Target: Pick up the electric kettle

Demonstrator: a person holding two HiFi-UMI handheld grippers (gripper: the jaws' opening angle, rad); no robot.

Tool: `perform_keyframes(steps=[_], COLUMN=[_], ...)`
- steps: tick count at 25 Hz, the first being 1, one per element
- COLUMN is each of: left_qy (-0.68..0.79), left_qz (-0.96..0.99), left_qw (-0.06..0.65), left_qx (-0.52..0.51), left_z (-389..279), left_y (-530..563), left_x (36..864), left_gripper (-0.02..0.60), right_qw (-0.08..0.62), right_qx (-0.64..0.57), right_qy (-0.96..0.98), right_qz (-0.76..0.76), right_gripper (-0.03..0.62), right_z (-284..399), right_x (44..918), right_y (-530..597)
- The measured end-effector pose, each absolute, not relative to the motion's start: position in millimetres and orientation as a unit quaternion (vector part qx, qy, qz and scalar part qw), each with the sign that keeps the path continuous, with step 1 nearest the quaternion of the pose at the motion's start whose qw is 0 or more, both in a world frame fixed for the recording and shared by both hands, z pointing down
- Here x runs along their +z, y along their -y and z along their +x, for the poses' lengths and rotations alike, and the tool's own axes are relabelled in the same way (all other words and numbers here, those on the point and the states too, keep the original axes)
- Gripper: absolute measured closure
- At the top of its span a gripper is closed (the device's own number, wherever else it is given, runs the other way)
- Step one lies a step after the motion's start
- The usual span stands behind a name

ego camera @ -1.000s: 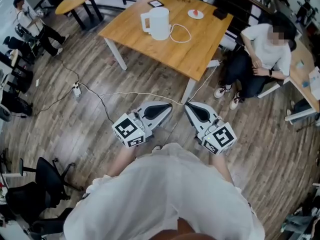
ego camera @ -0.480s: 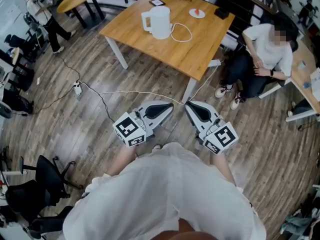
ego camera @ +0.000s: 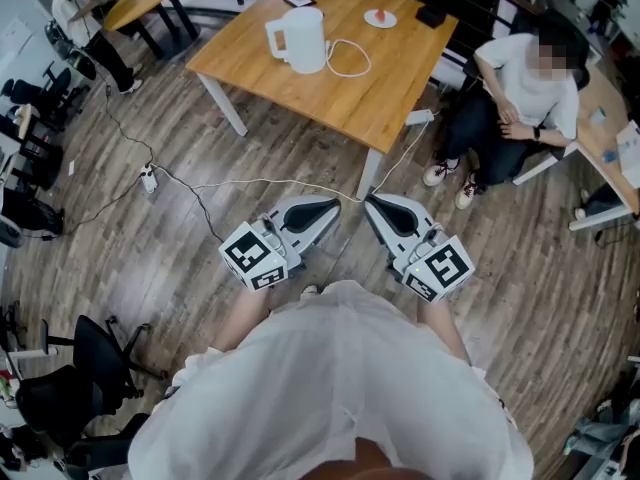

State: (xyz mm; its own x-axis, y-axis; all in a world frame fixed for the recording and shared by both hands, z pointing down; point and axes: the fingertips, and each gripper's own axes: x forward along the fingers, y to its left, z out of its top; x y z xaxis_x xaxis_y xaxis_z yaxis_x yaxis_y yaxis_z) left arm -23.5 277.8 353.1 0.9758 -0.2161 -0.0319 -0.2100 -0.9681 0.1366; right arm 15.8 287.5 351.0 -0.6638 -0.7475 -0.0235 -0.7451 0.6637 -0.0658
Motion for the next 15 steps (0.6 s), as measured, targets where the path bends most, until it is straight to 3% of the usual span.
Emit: perform_keyframes(steps=[15], left_qy=[0.107], left_qz=[0.993], left_qw=[0.042], left_qx=[-0.015], left_z=[15], left_y=[-278], left_x=[358], left_gripper=[0.575], right_qw=[0.037], right_qx=[-0.028], right_qy=[-0.909], right_qz=[-0.414], right_gripper=[0.580], right_z=[56], right_x=[362], right_y=[-281])
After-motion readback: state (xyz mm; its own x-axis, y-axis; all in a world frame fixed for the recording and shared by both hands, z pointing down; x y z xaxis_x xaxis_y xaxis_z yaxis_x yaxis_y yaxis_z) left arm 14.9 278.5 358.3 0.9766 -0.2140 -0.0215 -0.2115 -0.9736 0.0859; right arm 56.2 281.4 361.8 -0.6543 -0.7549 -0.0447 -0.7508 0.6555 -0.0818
